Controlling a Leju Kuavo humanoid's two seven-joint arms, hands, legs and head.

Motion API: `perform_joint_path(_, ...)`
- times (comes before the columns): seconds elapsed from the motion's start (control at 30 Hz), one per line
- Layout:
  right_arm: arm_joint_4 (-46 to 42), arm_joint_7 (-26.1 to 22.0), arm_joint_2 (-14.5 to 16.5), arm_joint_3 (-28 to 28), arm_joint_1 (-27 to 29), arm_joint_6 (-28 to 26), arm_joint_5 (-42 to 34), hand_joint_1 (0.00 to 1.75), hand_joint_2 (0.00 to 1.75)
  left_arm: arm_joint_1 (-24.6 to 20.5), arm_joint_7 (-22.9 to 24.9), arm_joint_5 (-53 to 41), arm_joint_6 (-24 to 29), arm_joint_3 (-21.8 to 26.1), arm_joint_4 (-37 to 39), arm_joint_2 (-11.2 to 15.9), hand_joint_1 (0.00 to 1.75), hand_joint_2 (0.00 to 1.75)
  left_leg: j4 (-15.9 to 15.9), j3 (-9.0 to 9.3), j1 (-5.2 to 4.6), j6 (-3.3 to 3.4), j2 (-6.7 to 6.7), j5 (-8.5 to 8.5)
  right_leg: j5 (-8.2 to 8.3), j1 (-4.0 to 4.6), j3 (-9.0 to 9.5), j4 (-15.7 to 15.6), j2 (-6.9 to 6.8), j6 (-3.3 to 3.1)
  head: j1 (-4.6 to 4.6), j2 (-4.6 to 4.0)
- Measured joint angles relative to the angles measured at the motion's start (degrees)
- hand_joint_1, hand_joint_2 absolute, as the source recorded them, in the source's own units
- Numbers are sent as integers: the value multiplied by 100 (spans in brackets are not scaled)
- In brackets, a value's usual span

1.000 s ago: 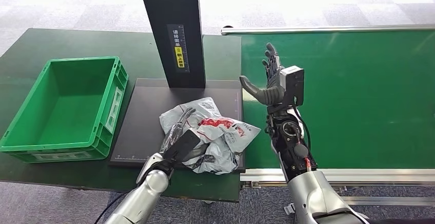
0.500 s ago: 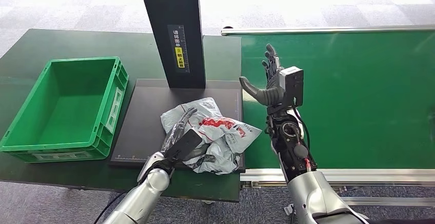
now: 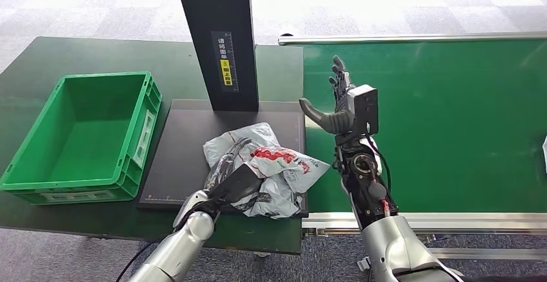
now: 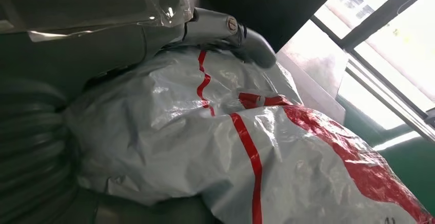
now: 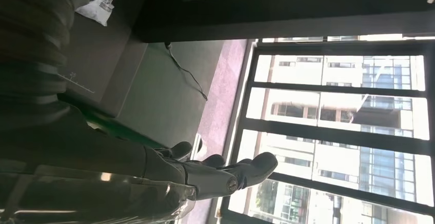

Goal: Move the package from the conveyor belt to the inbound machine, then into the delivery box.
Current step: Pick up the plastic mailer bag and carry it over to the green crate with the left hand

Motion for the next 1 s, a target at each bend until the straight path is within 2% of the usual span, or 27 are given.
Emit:
perform_joint_path(0.13, 51, 123, -2, 48, -5, 50, 174, 0, 175, 0, -112, -43, 149, 33, 11, -7, 175, 175, 0, 1, 0, 0, 0, 0, 0, 0, 0, 0, 0, 0, 0, 1)
perform_joint_path(0.3, 515, 793, 4, -41, -77, 364, -387, 0, 175, 104, -482, 290, 514, 207, -56, -61, 175, 175, 0, -1, 0, 0, 0, 0, 0, 0, -2, 0, 1, 0, -1, 1)
perform_joint_path(0.37, 802, 1030, 2, -74, -109, 271, -471, 0, 175, 198, -522, 410, 607, 273, -162, -85, 175, 175, 0, -4, 0, 0, 0, 0, 0, 0, -6, 0, 1, 0, 0, 1)
perform_joint_path(0.5, 1165, 1208, 4, -87, -143, 48, -434, 0, 175, 316, -500, 473, 655, 326, -335, -116, 175, 175, 0, -9, 0, -1, 0, -1, 0, 0, -13, 0, 2, 0, -1, 0)
perform_joint_path(0.67, 1393, 1668, 13, -29, -194, -321, -95, 0, 175, 348, -439, 485, 730, 340, -393, -151, 175, 175, -1, -11, 1, -1, -1, -1, -1, 1, -14, 0, 2, 0, -1, 1)
perform_joint_path(0.77, 1491, 1900, 13, 91, -207, -470, 191, 0, 175, 400, -451, 466, 982, 343, -442, -178, 175, 175, -1, -11, 1, -1, 1, -1, -1, 1, -15, 0, 2, 0, -1, 1)
perform_joint_path(0.87, 1542, 1970, 13, 225, -207, -553, 388, 0, 175, 531, -726, 525, 1371, 349, -572, -201, 175, 175, -1, -14, 1, -1, 3, -1, -1, 1, -20, 0, 3, 0, 1, 1)
perform_joint_path(1.0, 1549, 1944, 19, 333, -206, -471, 490, 0, 175, 747, -1449, 537, 1911, 368, -1011, -201, 175, 175, 0, -30, 1, -1, 3, 0, 0, 1, -40, 1, 4, 0, -1, 0)
